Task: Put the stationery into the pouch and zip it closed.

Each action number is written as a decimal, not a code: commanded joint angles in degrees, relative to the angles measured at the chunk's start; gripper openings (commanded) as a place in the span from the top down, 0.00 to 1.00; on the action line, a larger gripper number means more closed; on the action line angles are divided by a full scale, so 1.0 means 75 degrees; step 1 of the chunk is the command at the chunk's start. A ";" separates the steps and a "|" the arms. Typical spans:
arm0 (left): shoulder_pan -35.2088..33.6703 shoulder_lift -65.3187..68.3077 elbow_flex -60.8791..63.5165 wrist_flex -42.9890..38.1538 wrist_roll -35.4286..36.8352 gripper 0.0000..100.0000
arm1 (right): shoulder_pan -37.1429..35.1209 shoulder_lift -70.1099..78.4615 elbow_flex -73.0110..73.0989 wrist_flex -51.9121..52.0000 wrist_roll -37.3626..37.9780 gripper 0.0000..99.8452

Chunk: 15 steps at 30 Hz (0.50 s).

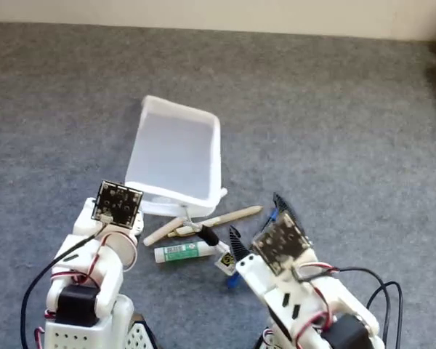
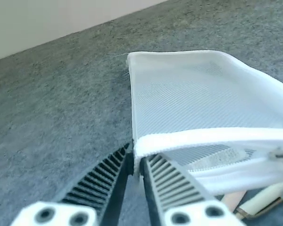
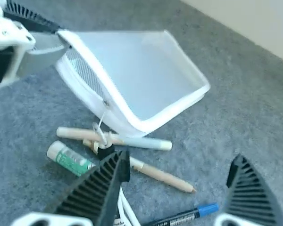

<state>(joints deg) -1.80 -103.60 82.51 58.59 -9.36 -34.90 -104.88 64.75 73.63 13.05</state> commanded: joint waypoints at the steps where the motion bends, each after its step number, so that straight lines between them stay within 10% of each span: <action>1: -0.0135 -0.0018 -0.0791 0.0293 -0.0035 0.99 | -0.0029 0.0440 -0.1108 0.0358 -0.0059 0.69; 15: -0.0135 0.4026 -0.3768 0.1137 0.0000 0.99 | 0.1506 0.5058 -0.3311 0.0944 -0.0973 0.79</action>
<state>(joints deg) -1.98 -83.82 62.29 65.71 -9.45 -28.04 -71.30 43.56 82.51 7.87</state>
